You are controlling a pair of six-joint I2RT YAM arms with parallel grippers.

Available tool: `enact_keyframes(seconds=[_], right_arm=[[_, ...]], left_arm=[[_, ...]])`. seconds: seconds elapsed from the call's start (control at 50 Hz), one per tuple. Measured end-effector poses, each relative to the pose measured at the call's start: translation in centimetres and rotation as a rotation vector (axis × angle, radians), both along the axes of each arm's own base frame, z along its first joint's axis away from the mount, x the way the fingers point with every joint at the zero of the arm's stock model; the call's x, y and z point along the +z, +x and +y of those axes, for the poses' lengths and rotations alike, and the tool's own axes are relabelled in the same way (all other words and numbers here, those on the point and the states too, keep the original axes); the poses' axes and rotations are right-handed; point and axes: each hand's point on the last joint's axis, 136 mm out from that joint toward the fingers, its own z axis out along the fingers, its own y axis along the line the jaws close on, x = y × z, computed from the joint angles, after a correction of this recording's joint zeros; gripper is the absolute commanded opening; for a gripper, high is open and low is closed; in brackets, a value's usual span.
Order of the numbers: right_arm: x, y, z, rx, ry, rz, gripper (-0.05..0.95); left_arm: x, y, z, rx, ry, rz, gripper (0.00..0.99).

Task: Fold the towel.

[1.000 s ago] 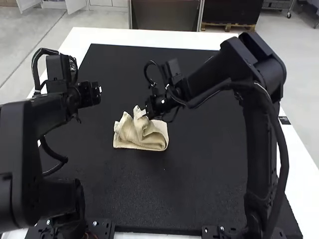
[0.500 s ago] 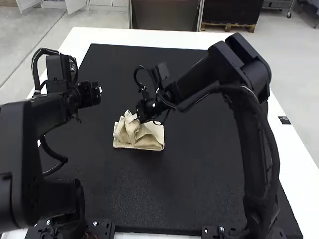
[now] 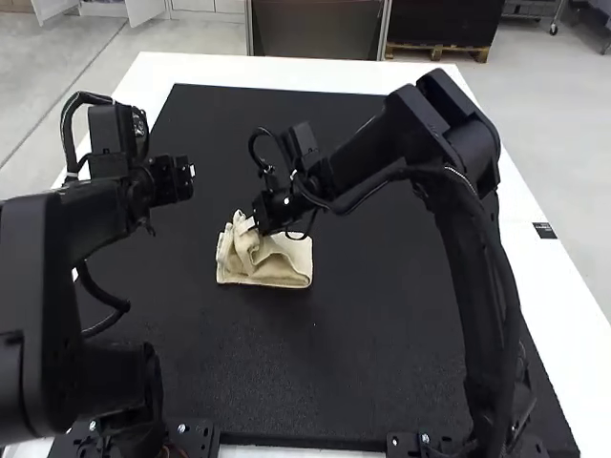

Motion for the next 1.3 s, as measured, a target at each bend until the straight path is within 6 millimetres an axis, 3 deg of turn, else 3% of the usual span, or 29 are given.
enact_keyframes(seconds=[0.08, 0.14, 0.58, 0.96, 1.02, 1.04, 1.1, 1.12, 1.3], right_arm=[[0.0, 0.0, 0.0, -0.005, 0.000, 0.009, 0.41], [0.0, 0.0, 0.0, -0.009, 0.002, 0.016, 0.48], [0.6, -0.4, 0.3, -0.017, 0.026, 0.080, 0.48], [5.1, -0.6, 1.1, -0.003, 0.099, 0.105, 0.48], [5.5, -0.8, 1.1, 0.001, 0.103, 0.110, 0.44], [5.5, -0.8, 1.1, 0.002, 0.102, 0.114, 0.38], [5.4, -1.0, 1.0, 0.004, 0.098, 0.122, 0.04], [5.4, -1.1, 1.0, 0.006, 0.098, 0.126, -0.03], [5.3, -1.3, 0.2, 0.016, 0.087, 0.140, -0.02]], left_arm=[[0.0, 0.0, 0.0, 0.000, 0.000, 0.000, 0.970], [0.0, 0.0, 0.0, 0.000, 0.000, 0.000, 0.970], [-1.0, -0.4, -0.1, 0.000, -0.005, 0.018, 0.969], [-1.0, -0.4, -0.1, 0.000, -0.005, 0.018, 0.969], [-1.0, -0.4, -0.1, 0.000, -0.005, 0.018, 0.969], [-1.0, -0.4, -0.1, 0.000, -0.005, 0.018, 0.969], [-1.0, -0.4, -0.1, 0.000, -0.005, 0.018, 0.969], [-1.0, -0.4, -0.1, 0.000, -0.005, 0.018, 0.969], [-1.0, -0.4, -0.1, 0.000, -0.005, 0.018, 0.969]])
